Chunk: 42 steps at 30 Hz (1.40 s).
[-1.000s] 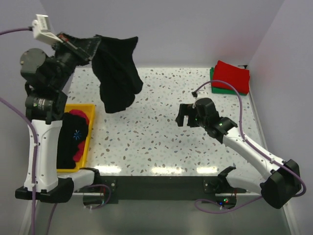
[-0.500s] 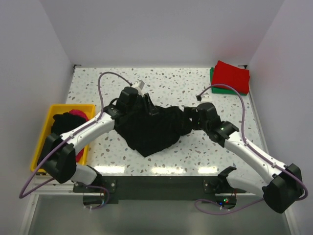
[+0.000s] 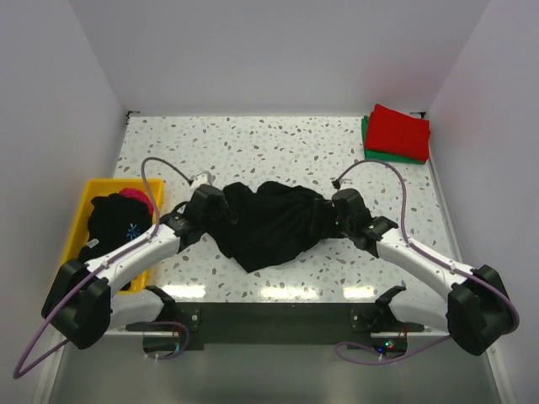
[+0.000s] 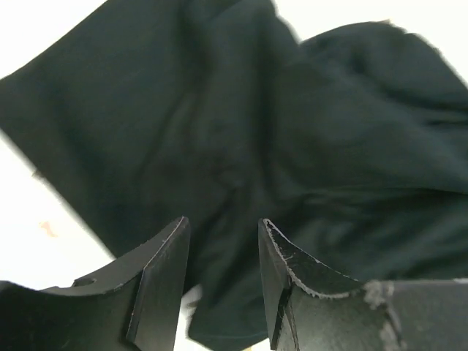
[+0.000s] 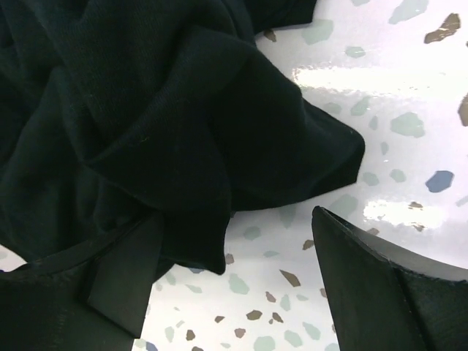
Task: Fold and stack the t-shirts
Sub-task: Move the tshirt to the center of the board, then flatten the tshirt out
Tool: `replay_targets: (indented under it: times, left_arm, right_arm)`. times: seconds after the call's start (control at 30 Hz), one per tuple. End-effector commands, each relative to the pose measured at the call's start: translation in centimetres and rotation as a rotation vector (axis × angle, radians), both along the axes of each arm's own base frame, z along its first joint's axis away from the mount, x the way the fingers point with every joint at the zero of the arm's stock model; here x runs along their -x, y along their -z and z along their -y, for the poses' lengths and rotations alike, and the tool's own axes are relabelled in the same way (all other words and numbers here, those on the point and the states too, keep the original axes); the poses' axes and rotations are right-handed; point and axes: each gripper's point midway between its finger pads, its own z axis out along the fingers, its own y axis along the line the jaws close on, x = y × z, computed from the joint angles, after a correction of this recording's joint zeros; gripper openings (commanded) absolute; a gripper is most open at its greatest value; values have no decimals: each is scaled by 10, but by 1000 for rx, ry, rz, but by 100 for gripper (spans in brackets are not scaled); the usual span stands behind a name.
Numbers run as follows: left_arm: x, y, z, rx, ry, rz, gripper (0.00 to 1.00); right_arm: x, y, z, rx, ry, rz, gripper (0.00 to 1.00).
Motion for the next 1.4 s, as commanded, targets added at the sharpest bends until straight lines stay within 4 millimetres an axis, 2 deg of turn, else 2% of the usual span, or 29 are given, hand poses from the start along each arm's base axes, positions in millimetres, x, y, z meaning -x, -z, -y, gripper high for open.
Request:
replay_targets:
  times: [0.0, 0.17, 0.23, 0.4, 0.43, 0.47, 0.5, 0.53, 0.57, 0.6, 0.67, 0.7, 0.77, 0.8, 0.83, 0.87, 0.9, 0.93, 0.97, 1.0, 1.03, 1.07, 1.1, 1.13, 1.17, 1.23, 1.33, 1.37]
  left_arm:
    - [6, 9, -21, -13, -100, 5, 48]
    - [21, 35, -42, -44, -173, -34, 61]
    - [18, 39, -42, -28, -179, -29, 65]
    - [6, 53, -51, -47, -219, -43, 69]
    - [2, 55, -56, -53, -239, -42, 69]
    - [0, 61, -59, -69, -248, -54, 69]
    - [-3, 63, -62, -76, -262, -52, 68]
    - [-5, 69, -70, -101, -285, -65, 67]
    - [-7, 71, -72, -112, -294, -66, 65]
    - [-10, 72, -74, -117, -306, -64, 63]
    - [-17, 76, -75, -116, -311, -63, 48]
    - [-18, 77, -74, -119, -306, -66, 25]
    - [-23, 75, -72, -113, -306, -63, 8]
    - [-24, 73, -68, -105, -292, -63, 0]
    - [-26, 67, -67, -95, -291, -48, 0]
    - [-25, 64, -67, -95, -289, -49, 0]
    - [-23, 61, -68, -94, -287, -45, 0]
    - [-24, 50, -69, -82, -292, -17, 0]
    - [-19, 47, -72, -86, -295, -21, 0]
    - [-18, 42, -74, -90, -299, -8, 0]
    - [-19, 27, -75, -71, -302, 31, 0]
    - [-14, 23, -79, -80, -308, 28, 0]
    - [-13, 18, -82, -84, -316, 39, 0]
    - [-13, 4, -83, -68, -321, 74, 0]
    - [-9, 2, -87, -77, -324, 67, 0]
    - [-7, -11, -91, -63, -332, 93, 0]
    - [-6, -31, -89, -39, -313, 128, 0]
    - [-6, -36, -89, -36, -307, 136, 0]
  right_arm:
    - [4, -12, -19, -122, -18, 34, 84]
    - [17, -1, -22, -179, 11, 28, 84]
    - [20, 8, -22, -184, 25, 6, 84]
    - [10, 6, -30, -199, 27, 13, 75]
    - [7, 5, -30, -189, 31, 17, 64]
    - [7, 10, -30, -166, 30, -5, 58]
    - [0, 3, -32, -160, 28, 10, 51]
    - [-4, 1, -32, -141, 34, 16, 36]
    - [-7, 6, -24, -87, 61, 2, 28]
    - [-18, -6, -24, -80, 71, 26, 22]
    - [-31, -18, -17, -49, 88, 50, 10]
    - [-42, -20, -5, -46, 125, 49, 8]
    - [-57, -27, 8, -59, 144, 49, 4]
    - [-75, -33, 24, -65, 187, 53, 4]
    - [-82, -35, 35, -56, 211, 42, 4]
    - [-99, -51, 42, -64, 233, 67, 3]
    - [-111, -53, 60, -60, 278, 56, 2]
    - [-119, -48, 67, -49, 300, 36, 2]
    - [-136, -62, 74, -58, 321, 65, 2]
    - [-144, -65, 75, -54, 313, 65, 3]
    - [-152, -51, 76, -32, 319, 22, 3]
    - [-164, -65, 78, -31, 327, 32, 3]
    - [-171, -66, 78, -23, 326, 31, 4]
    - [-177, -59, 76, -17, 319, 12, 4]
    - [-186, -71, 76, -22, 321, 32, 4]
    - [-189, -73, 76, -10, 312, 24, 4]
    - [-188, -90, 74, -19, 296, 64, 4]
    - [-182, -102, 78, -15, 306, 91, 5]
